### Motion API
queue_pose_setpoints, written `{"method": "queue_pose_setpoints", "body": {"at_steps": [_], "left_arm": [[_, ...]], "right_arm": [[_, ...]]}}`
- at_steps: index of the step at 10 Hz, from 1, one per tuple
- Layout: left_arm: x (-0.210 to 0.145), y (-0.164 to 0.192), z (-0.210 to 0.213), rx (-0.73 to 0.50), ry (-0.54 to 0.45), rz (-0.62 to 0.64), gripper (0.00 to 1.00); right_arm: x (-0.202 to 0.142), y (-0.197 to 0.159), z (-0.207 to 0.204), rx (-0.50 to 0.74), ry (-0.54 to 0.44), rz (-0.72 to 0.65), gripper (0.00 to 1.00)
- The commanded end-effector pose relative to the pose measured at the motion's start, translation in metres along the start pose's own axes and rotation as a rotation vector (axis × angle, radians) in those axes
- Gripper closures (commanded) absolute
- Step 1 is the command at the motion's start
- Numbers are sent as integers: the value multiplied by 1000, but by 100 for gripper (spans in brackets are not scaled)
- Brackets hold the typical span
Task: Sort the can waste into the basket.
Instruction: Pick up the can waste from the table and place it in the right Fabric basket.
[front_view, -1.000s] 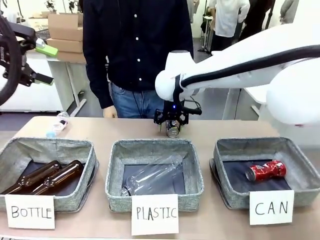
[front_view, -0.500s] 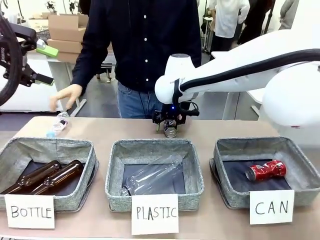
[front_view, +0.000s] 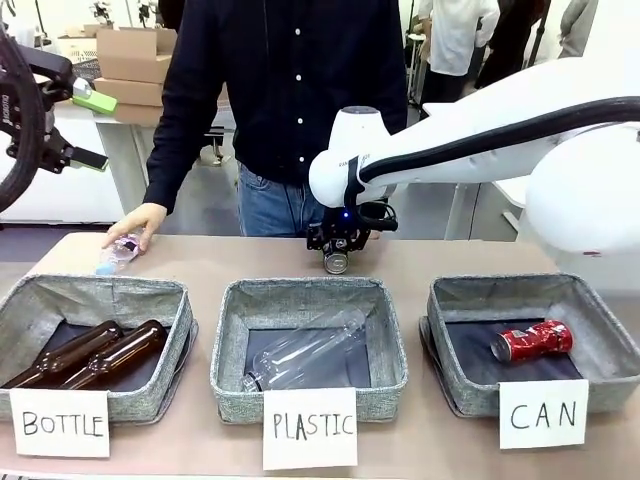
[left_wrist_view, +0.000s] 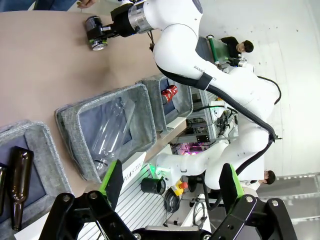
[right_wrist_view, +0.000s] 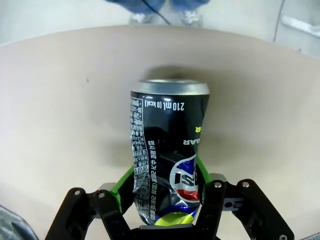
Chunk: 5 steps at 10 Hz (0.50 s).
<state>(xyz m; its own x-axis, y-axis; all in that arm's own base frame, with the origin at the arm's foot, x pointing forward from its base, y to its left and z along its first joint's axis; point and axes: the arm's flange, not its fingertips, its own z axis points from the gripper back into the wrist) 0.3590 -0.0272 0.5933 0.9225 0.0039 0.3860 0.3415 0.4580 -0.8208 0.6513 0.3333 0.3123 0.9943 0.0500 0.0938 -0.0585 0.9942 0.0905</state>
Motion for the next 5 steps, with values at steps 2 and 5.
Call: {"method": "queue_pose_setpoints", "body": {"at_steps": [2,5], "left_arm": [[-1,-3,3,15,12,8,0],[-1,-3,3,15,12,8,0]], "right_arm": [[-6,-11,11,11,-10,22,100],[-42,-38,101,114,-79,158,100]]}}
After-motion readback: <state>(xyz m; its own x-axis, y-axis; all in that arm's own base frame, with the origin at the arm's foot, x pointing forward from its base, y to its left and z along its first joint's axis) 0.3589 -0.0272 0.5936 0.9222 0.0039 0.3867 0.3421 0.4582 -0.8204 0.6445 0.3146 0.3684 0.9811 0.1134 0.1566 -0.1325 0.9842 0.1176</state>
